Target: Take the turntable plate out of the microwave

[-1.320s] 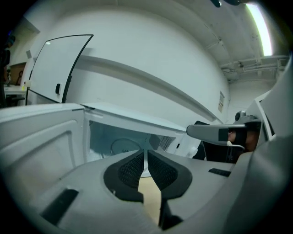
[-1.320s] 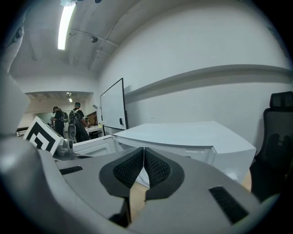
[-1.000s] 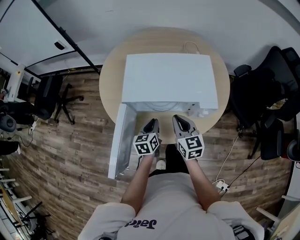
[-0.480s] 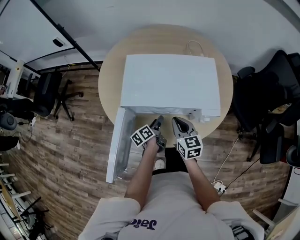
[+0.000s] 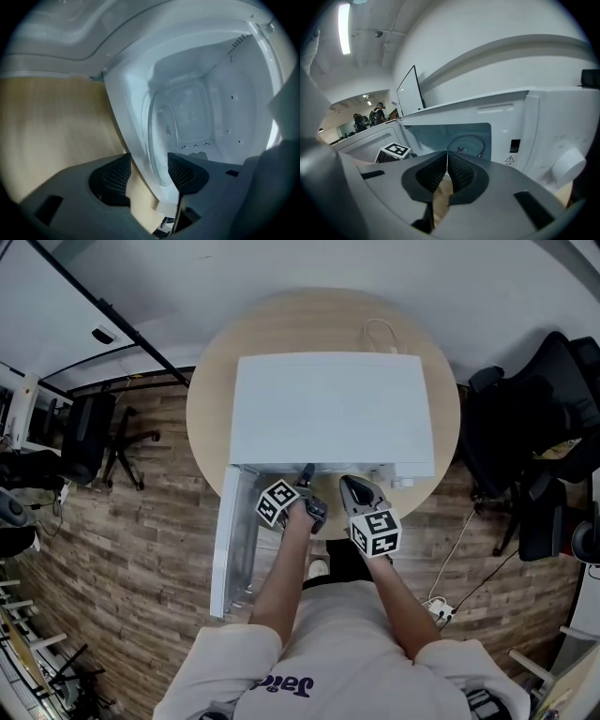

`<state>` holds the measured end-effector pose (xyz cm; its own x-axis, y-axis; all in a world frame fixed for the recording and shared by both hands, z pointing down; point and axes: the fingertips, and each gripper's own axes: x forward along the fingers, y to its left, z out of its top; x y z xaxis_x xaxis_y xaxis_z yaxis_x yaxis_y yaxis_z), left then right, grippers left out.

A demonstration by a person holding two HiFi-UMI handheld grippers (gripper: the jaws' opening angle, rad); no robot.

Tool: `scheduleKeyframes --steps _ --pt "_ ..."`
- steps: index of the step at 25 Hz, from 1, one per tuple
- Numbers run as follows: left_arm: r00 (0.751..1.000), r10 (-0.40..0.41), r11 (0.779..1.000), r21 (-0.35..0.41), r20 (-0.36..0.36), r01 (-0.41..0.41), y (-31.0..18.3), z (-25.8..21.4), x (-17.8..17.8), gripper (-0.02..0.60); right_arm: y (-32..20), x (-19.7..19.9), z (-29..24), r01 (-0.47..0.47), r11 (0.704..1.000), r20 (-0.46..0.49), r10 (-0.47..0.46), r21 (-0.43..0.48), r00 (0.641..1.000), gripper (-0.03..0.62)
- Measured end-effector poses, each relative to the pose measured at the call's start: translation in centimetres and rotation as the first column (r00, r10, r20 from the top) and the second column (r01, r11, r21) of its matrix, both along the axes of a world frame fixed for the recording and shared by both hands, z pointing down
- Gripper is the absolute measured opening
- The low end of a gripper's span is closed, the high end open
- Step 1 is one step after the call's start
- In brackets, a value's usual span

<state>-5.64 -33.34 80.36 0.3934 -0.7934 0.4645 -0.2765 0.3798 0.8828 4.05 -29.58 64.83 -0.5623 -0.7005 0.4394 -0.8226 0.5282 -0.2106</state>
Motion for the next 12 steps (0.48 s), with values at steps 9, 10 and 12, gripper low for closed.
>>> scheduleKeyframes --steps 9,10,12 --pt "0.997 -0.067 0.995 -0.081 -0.039 0.064 0.0 0.7 0.0 0.186 -1.0 2.0 0.1 -0.034 0.999 -0.001 0.034 -0.013 0.999 0.018" --pt "0.996 -0.075 0.994 -0.088 -0.047 0.071 0.0 0.8 0.0 0.179 -1.0 2.1 0.1 -0.036 0.999 0.002 0.036 -0.018 0.999 0.018" --pt "0.995 -0.078 0.992 -0.1 -0.056 0.072 0.2 0.8 0.1 0.166 -0.9 2.2 0.2 -0.038 0.999 0.008 0.038 -0.028 0.999 0.018"
